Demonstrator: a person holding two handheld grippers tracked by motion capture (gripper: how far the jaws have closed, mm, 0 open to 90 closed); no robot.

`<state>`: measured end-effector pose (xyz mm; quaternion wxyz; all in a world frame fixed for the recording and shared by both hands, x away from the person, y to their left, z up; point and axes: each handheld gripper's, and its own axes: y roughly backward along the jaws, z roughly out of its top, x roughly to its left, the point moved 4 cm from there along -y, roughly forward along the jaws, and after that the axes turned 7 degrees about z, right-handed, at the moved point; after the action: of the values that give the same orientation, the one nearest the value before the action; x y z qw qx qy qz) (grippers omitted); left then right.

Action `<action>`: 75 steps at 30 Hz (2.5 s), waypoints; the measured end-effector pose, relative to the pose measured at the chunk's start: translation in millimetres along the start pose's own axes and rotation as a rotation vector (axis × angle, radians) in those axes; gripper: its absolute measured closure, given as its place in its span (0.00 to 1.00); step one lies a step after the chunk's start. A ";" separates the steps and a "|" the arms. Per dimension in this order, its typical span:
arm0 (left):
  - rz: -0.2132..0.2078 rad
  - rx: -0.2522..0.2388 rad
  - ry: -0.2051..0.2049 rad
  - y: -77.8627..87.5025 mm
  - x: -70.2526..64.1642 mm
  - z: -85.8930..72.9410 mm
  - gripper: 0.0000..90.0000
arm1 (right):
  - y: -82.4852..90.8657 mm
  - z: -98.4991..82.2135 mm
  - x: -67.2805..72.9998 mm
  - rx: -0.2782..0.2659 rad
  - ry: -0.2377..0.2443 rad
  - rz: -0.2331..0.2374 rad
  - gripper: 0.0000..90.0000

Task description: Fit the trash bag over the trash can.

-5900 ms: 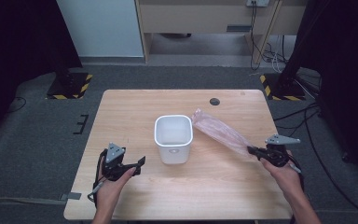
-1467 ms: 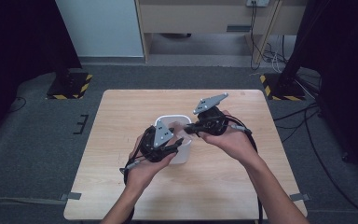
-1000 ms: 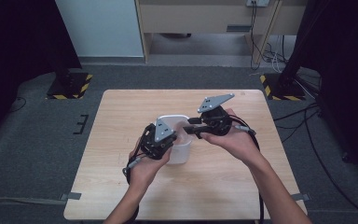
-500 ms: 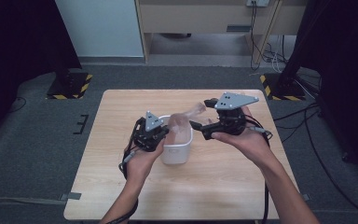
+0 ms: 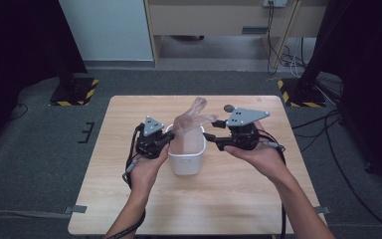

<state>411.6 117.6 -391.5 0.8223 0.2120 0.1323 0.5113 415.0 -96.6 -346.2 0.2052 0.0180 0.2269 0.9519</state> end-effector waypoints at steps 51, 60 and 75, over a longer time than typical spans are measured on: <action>-0.033 -0.091 -0.112 5.9 -5.3 50.5 0.42 | -47.3 7.7 13.4 0.023 -0.059 0.038 1.00; -0.041 -0.050 -0.115 -0.4 -6.2 49.9 0.88 | -46.9 7.8 14.7 0.032 -0.062 0.039 1.00; 0.017 -0.065 -0.003 15.8 4.0 32.1 0.98 | -27.7 -6.1 1.3 0.032 -0.160 -0.012 1.00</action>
<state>414.9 120.4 -355.8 0.8246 0.1869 0.1124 0.5220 423.6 -76.1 -363.9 0.2282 0.0959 0.2248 0.9424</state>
